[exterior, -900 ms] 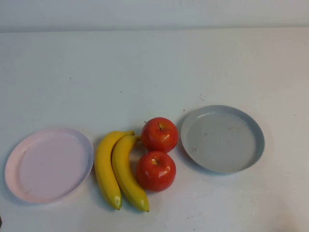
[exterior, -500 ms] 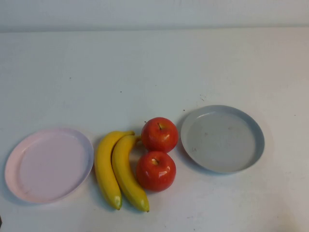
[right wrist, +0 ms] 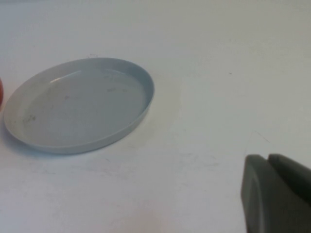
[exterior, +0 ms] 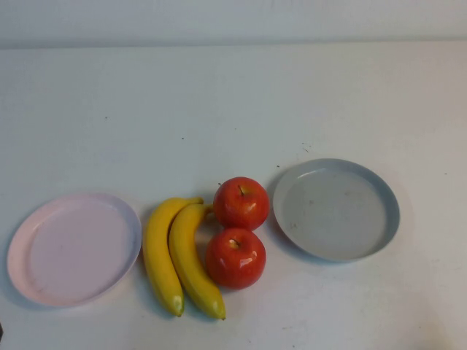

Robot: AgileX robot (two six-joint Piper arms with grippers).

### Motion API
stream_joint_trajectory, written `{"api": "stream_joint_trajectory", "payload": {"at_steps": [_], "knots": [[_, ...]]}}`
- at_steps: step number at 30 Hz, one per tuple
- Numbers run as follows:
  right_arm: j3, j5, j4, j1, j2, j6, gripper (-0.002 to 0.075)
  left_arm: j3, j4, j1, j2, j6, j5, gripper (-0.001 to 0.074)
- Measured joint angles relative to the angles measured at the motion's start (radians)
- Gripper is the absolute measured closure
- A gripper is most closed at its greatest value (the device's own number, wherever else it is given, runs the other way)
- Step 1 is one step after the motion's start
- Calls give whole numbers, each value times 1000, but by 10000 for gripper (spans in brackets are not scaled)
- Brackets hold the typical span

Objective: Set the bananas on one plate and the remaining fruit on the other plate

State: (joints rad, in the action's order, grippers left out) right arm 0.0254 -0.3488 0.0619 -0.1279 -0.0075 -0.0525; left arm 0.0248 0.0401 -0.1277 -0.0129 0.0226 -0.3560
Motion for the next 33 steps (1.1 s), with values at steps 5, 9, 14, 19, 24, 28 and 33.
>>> {"api": "stream_joint_trajectory", "payload": {"at_steps": [5, 9, 14, 19, 24, 28, 33], "knots": [[0, 0, 0, 0, 0, 0, 741, 0, -106, 0, 0, 4, 11, 731], [0, 0, 0, 0, 0, 0, 741, 0, -218, 0, 0, 10, 20, 731], [0, 0, 0, 0, 0, 0, 741, 0, -280, 0, 0, 12, 65, 731], [0, 0, 0, 0, 0, 0, 741, 0, -287, 0, 0, 15, 93, 731], [0, 0, 0, 0, 0, 0, 742, 0, -391, 0, 0, 83, 183, 731], [0, 0, 0, 0, 0, 0, 742, 0, -431, 0, 0, 110, 231, 731], [0, 0, 0, 0, 0, 0, 741, 0, -461, 0, 0, 146, 235, 731]]}}
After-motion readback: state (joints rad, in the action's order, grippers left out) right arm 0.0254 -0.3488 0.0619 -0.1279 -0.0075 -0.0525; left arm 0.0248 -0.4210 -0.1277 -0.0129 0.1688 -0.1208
